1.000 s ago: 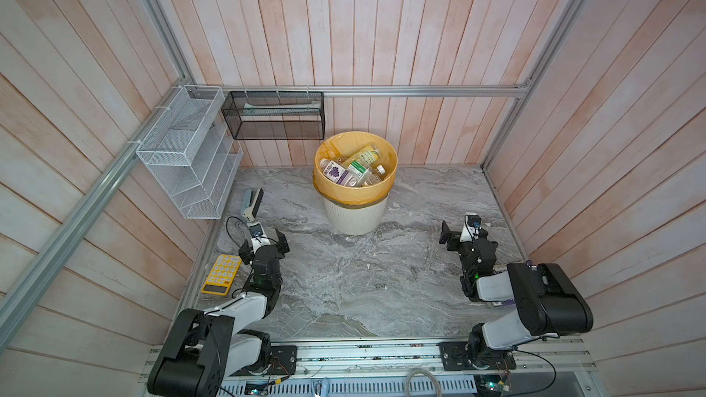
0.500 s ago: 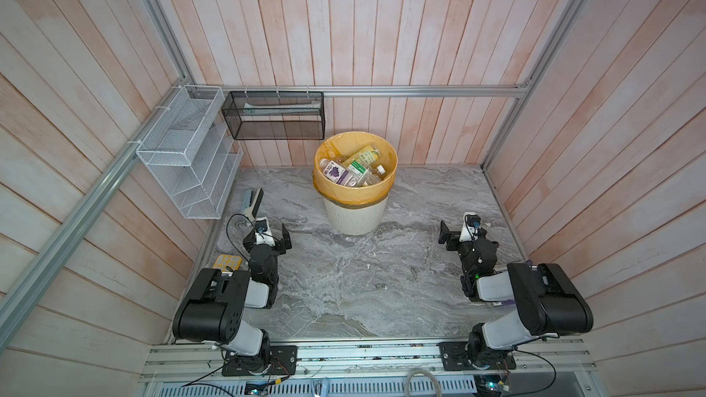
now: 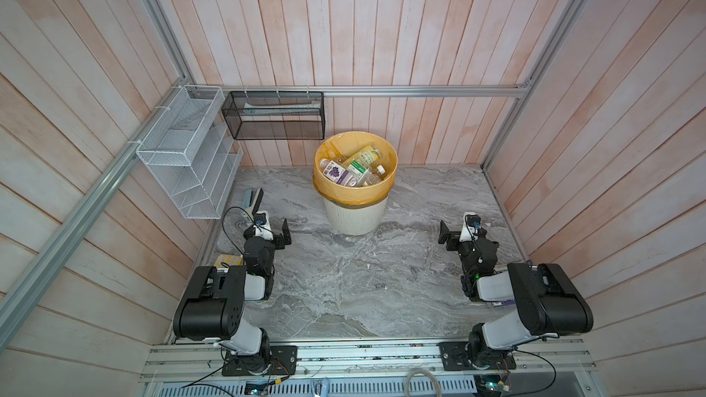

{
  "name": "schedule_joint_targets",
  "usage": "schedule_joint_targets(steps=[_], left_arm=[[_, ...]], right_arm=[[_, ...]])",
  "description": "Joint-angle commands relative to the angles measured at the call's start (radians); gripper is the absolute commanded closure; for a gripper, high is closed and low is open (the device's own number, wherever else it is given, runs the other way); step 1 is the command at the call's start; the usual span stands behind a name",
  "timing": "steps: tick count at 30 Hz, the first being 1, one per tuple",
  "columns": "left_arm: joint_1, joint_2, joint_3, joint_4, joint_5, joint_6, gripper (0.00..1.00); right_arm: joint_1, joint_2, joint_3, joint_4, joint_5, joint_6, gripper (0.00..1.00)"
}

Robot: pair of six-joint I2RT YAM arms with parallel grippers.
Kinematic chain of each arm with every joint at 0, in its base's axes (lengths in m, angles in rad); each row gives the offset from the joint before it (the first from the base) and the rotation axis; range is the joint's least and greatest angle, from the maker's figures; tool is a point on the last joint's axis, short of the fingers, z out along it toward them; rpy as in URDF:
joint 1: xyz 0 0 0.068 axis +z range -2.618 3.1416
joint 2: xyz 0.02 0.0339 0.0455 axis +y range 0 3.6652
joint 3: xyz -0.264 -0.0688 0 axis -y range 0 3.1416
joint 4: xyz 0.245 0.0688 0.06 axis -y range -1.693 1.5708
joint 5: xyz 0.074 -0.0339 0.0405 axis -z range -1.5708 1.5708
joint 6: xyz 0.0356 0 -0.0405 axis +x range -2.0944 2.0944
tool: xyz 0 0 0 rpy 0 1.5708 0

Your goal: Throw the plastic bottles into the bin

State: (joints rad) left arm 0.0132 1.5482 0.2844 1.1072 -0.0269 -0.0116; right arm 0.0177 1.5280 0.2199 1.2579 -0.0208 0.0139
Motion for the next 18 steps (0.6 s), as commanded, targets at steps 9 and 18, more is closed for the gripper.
schedule_joint_targets(steps=[9, 18], left_arm=[[0.011, -0.004, 0.010, -0.010, 0.027, -0.011, 0.00], [0.009, -0.004, 0.009, -0.009, 0.027, -0.011, 0.00]], right_arm=[[-0.004, 0.009, 0.004, 0.022, -0.006, -0.010, 0.00], [-0.004, 0.009, 0.008, 0.016, 0.013, -0.005, 0.00]])
